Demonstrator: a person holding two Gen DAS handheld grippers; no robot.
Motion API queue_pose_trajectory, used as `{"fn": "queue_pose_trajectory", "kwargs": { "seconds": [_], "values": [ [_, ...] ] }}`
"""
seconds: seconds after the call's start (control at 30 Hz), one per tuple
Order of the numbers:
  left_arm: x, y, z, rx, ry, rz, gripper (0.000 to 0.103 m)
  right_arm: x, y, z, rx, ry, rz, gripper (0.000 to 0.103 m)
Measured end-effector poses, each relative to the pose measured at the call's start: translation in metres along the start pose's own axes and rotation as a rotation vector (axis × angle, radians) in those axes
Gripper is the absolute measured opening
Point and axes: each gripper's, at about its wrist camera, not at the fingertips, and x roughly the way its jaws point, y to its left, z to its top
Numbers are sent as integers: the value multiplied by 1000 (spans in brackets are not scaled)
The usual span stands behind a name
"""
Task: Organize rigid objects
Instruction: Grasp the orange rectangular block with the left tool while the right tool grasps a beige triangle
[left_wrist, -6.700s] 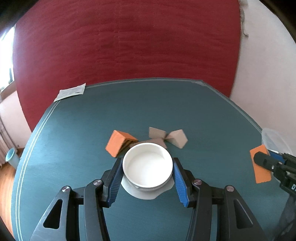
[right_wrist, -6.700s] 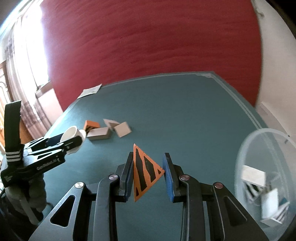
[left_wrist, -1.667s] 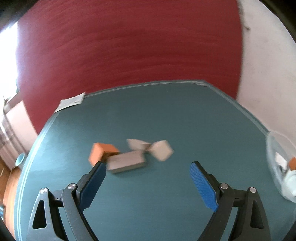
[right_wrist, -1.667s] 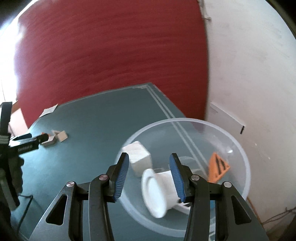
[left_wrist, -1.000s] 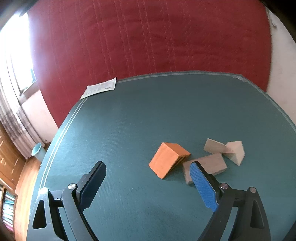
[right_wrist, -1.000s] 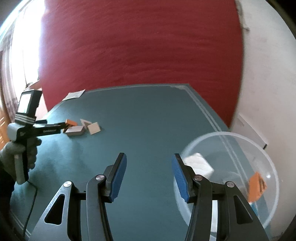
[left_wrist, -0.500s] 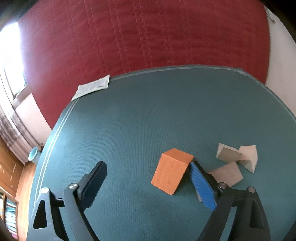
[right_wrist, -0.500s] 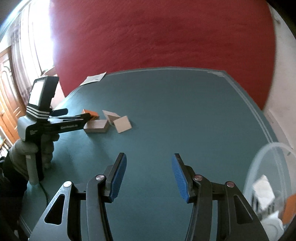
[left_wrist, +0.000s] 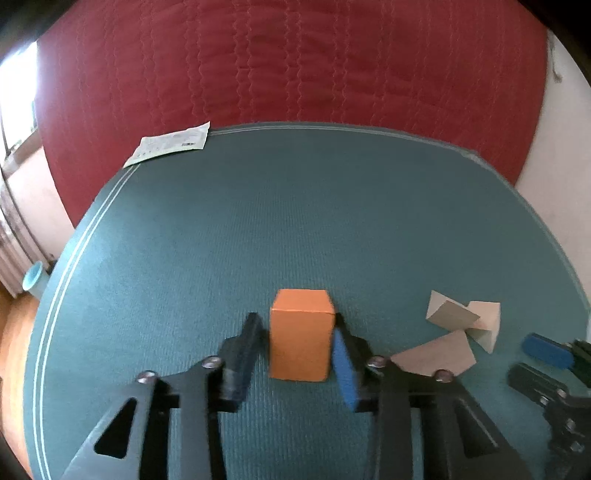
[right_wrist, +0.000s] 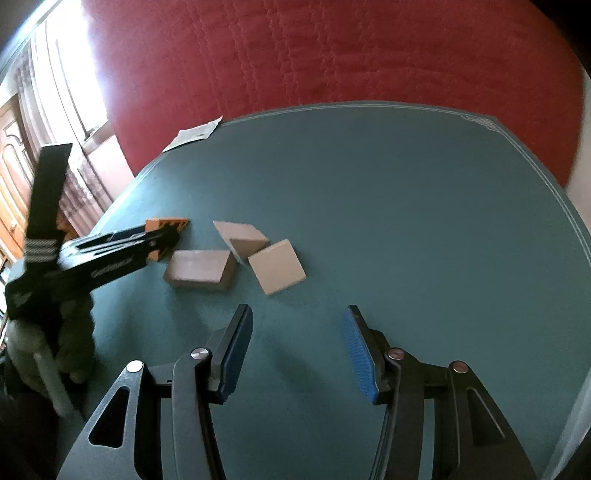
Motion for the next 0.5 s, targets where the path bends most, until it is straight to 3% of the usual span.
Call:
{"fn": "queue_pose_trajectory", "kwargs": {
  "seconds": [0.37,0.5],
  "values": [
    [-9,1,-3,-10,-8,-11,32,20,14,15,-99,-18,-28,51],
    [-11,-1,-4,0,-15,-5,32,20,16,16,-118,-19,-41,42]
  ]
}}
